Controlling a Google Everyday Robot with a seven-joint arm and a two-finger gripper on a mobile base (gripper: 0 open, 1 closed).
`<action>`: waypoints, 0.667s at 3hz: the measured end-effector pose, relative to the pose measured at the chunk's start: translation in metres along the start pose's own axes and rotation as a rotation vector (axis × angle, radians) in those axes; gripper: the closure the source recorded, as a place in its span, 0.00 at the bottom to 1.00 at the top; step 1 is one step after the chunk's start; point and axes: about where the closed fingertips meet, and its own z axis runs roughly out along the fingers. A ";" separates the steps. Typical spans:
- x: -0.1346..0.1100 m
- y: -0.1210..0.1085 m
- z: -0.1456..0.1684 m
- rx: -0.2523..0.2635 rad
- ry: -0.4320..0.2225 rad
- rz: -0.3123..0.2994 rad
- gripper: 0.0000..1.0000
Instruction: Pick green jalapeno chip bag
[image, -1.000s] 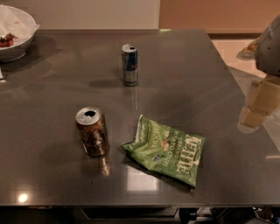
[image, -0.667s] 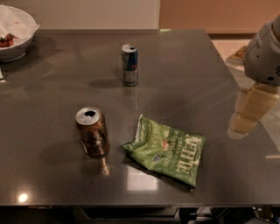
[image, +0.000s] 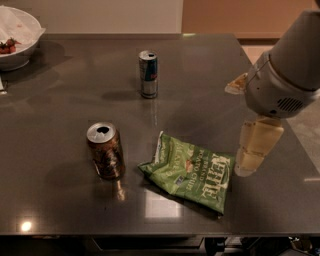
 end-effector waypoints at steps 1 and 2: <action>-0.010 0.009 0.031 -0.039 0.001 -0.043 0.00; -0.012 0.017 0.063 -0.082 0.006 -0.059 0.00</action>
Offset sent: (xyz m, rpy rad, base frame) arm -0.0020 0.0407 -0.1024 -0.0188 0.1235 0.1057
